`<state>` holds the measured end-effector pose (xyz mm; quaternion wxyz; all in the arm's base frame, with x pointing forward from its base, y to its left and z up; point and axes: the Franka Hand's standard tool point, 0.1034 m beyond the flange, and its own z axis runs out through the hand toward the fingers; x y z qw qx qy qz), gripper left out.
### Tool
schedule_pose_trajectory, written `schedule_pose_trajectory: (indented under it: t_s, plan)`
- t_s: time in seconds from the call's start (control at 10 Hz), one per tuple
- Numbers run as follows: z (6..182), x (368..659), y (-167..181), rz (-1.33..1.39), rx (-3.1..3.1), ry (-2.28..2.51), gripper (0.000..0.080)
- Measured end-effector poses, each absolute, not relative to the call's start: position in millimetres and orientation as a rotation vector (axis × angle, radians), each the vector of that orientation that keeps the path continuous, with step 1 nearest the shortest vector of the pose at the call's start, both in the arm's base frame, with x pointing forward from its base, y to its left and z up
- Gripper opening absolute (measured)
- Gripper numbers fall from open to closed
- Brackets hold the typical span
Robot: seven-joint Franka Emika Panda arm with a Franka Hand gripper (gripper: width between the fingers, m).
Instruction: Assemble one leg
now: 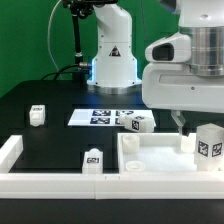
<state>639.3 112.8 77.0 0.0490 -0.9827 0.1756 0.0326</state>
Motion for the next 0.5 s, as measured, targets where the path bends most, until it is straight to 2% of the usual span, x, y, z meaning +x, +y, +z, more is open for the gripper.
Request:
schedule_pose_trajectory:
  t_s: [0.4, 0.5]
  plan:
    - [76.7, 639.8, 111.1, 0.071, -3.046, 0.089, 0.0649]
    - [76.2, 640.2, 120.3, 0.022, -3.085, -0.136, 0.0649]
